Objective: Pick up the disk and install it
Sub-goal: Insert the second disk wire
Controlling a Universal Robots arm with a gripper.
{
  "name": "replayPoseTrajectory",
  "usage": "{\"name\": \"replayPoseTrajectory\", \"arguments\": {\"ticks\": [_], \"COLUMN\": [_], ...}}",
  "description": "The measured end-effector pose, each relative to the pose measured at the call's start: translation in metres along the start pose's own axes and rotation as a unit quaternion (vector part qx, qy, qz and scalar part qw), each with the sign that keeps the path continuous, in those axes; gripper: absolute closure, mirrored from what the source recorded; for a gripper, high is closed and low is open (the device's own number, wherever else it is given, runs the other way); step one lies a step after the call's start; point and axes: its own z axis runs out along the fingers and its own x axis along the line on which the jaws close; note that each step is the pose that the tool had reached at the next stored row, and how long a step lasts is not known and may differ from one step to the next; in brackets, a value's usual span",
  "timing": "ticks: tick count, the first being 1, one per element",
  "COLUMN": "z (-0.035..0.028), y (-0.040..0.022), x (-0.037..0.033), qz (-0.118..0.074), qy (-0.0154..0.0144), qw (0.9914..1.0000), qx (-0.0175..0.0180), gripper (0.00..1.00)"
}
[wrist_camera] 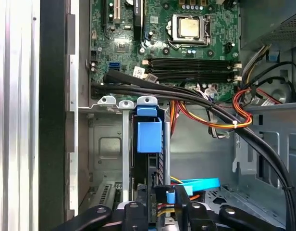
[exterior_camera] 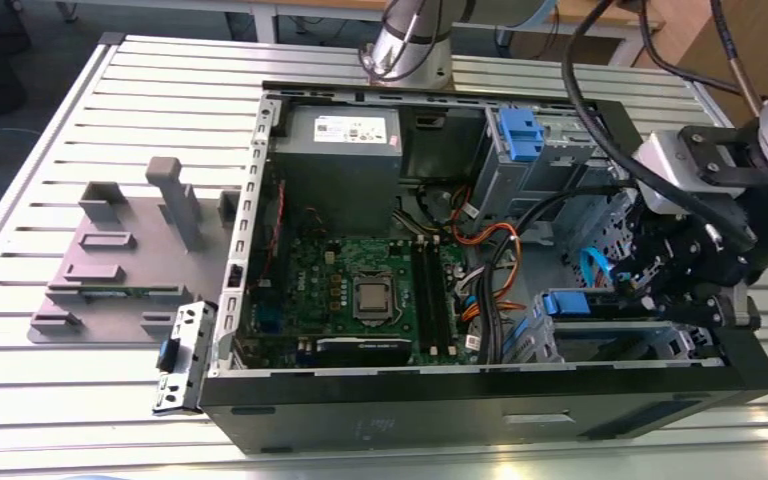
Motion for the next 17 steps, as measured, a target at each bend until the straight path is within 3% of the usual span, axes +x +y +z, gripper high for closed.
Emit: {"name": "replayPoseTrajectory", "arguments": {"ticks": [5,6,7,11,15,17], "z": [0.0058,0.0060,0.0040,-0.0090,-0.0252,-0.0255], "y": [-0.0001,-0.0002,-0.0002,0.0001,0.0004,0.0005], "x": [0.0005,0.0002,0.0002,-0.0010,-0.0027,-0.0027], "qz": [0.000,0.000,0.000,0.000,0.000,0.000], "qy": [0.0009,0.0049,0.0091,0.0067,0.0066,0.0066], "qw": [1.00000,0.99999,0.99996,0.99998,0.99998,0.99998], "qx": [0.0000,0.0000,0.0001,0.0004,0.0004,0.0004], "gripper": [0.66,0.68,0.68,0.68,0.68,0.68]}}
